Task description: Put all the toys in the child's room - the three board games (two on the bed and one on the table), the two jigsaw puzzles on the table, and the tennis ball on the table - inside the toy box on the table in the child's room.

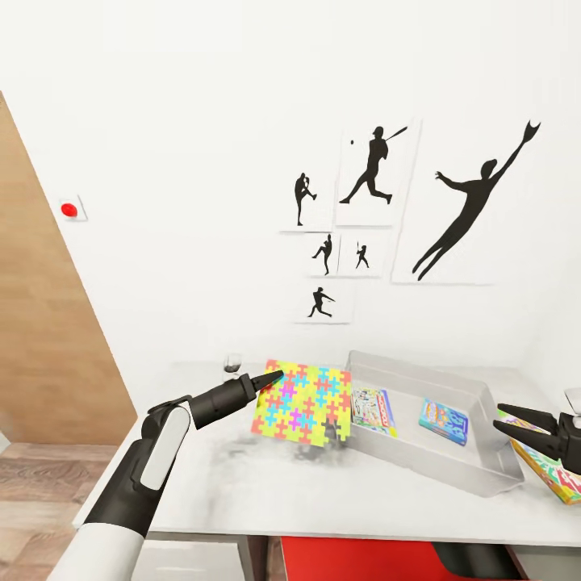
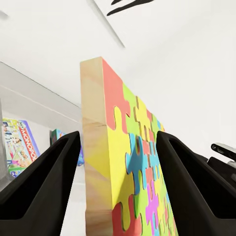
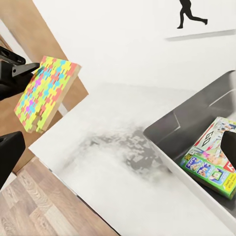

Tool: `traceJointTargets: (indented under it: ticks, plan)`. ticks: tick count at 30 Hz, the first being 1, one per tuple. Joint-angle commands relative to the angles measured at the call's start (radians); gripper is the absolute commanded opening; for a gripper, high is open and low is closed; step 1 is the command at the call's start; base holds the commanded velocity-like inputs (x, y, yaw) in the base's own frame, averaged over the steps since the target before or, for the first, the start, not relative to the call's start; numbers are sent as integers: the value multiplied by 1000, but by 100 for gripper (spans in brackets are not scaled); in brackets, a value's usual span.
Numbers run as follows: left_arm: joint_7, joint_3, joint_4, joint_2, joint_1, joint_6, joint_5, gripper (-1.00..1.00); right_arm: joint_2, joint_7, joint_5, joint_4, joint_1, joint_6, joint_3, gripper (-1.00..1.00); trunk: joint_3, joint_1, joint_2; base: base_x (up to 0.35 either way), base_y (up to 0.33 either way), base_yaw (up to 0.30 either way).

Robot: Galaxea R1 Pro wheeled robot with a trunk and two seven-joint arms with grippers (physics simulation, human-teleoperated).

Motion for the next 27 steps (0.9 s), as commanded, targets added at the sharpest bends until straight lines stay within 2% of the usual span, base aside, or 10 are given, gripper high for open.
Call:
traceJointTargets:
  ticks: [1,27]
  plan:
    - [0,1,0,0,-1,5,3,-100,0,2,-2,0,-1,9,-1,100,-2,1,-2,0,0,2]
    - [3,0,0,0,-1,5,3,-100,1,2,-2,0,-1,9,-1,100,-2,1,-2,1,-1,0]
